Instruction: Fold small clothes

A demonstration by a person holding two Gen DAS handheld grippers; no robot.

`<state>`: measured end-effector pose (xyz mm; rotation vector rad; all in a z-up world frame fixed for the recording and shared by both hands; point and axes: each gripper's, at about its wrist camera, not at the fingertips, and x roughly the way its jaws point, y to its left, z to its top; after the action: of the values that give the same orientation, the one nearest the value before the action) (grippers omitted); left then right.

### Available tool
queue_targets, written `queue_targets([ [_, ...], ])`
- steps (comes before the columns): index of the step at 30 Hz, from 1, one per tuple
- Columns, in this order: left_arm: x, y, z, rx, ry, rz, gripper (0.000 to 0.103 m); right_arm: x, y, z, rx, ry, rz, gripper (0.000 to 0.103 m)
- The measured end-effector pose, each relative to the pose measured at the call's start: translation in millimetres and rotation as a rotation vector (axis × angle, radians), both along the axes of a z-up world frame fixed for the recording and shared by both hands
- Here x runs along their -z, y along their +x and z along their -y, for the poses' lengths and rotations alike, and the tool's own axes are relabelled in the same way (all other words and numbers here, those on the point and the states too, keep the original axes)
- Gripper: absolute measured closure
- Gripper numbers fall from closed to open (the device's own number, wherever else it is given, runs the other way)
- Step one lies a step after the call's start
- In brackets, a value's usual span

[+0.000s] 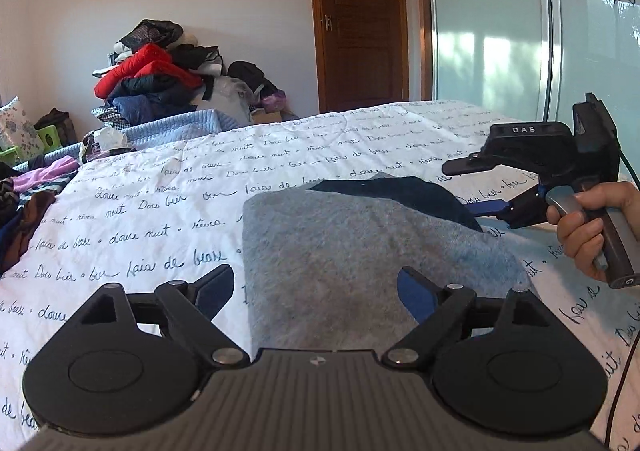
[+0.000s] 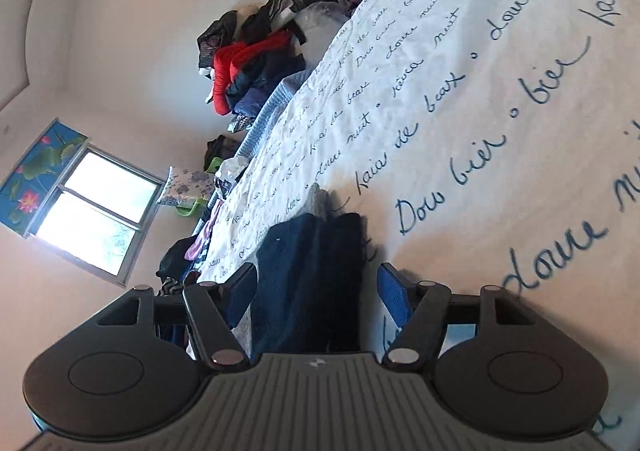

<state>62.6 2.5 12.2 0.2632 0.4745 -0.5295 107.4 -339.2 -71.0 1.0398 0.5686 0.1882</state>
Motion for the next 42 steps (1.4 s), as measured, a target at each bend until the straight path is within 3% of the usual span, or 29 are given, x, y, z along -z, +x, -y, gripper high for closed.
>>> queue_targets([
  [1, 2, 2, 9, -0.006, 0.017, 0.009, 0.016, 0, 6, -2, -0.007, -0.011, 0.001, 0.038],
  [3, 5, 5, 25, -0.003, 0.043, 0.032, 0.016, -2, 17, -7, -0.04, -0.05, -0.014, 0.069],
  [5, 8, 7, 37, -0.002, 0.066, 0.057, 0.016, -5, 25, -15, -0.064, -0.127, -0.04, 0.09],
  [6, 8, 8, 41, 0.0, 0.074, 0.07, 0.016, -9, 26, -18, -0.072, -0.167, -0.028, 0.091],
  [11, 16, 13, 50, 0.004, 0.08, 0.077, 0.014, -46, 33, -32, -0.055, -0.426, 0.065, 0.093],
  [16, 31, 20, 44, -0.014, 0.095, 0.015, 0.014, -35, 48, -39, -0.082, -0.514, -0.068, 0.091],
  [20, 27, 22, 26, -0.035, 0.043, -0.009, 0.014, -53, 18, -36, 0.074, -0.57, 0.005, 0.091],
  [23, 24, 33, 19, -0.055, -0.001, -0.063, 0.014, -69, 24, -56, -0.06, -0.603, 0.073, 0.091],
  [26, 26, 39, 14, -0.083, -0.042, -0.126, 0.014, -62, 46, -81, -0.195, -0.626, 0.021, 0.091],
  [29, 24, 32, 9, -0.079, -0.05, -0.13, 0.014, -45, 65, -91, -0.139, -0.746, -0.093, 0.091],
  [31, 20, 23, 8, -0.07, -0.024, -0.09, 0.014, -53, 62, -86, -0.112, -0.705, -0.068, 0.091],
  [34, 15, 19, 8, -0.06, -0.009, -0.057, 0.013, -72, 68, -89, -0.169, -0.654, 0.01, 0.091],
  [38, 13, 23, 12, -0.06, -0.043, -0.09, 0.013, -79, 106, -103, -0.258, -0.669, -0.001, 0.09],
  [42, 17, 18, 18, -0.044, -0.037, -0.097, 0.013, -58, 143, -120, -0.37, -0.713, -0.117, 0.09],
])
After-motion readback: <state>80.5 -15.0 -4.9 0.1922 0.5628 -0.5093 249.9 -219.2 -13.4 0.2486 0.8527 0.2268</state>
